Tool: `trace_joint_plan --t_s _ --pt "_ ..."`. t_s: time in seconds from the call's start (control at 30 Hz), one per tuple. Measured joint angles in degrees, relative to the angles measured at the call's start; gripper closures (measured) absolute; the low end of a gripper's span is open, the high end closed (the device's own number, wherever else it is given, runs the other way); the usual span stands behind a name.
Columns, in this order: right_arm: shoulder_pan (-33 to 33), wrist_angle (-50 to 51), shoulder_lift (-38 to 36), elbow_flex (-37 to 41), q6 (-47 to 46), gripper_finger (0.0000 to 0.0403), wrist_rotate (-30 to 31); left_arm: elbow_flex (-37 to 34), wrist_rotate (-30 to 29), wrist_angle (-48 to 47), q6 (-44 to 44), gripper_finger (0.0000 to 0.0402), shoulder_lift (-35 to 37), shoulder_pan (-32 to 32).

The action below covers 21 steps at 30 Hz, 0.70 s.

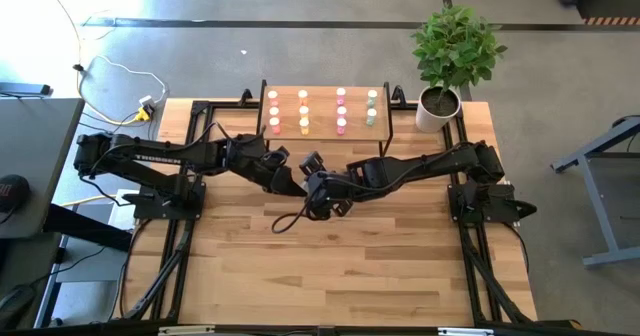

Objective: Pick and place medicine bottles onto shelf by color
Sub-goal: Put the blue pill bottle on the shelf aligned with the other blue pill bottles

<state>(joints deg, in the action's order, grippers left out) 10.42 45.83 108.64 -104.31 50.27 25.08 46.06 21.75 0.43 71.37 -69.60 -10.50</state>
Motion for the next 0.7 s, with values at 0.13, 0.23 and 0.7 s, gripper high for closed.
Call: trace_joint_plan --t_s 0.13,0.23,0.7 --pt "0.0 -0.2 0.0 0.0 0.2 0.0304 0.0 0.0 -0.1 -0.1 -0.4 0.0253 0.0 0.0" --pt "0.1 -0.2 0.0 0.0 0.2 0.0304 0.1 0.0 -0.1 -0.2 -0.8 0.0276 0.0 0.0" --pt "0.4 -0.2 0.0 0.0 -1.8 0.0288 0.3 -0.1 0.0 -0.5 -1.5 0.0301 0.0 0.0"
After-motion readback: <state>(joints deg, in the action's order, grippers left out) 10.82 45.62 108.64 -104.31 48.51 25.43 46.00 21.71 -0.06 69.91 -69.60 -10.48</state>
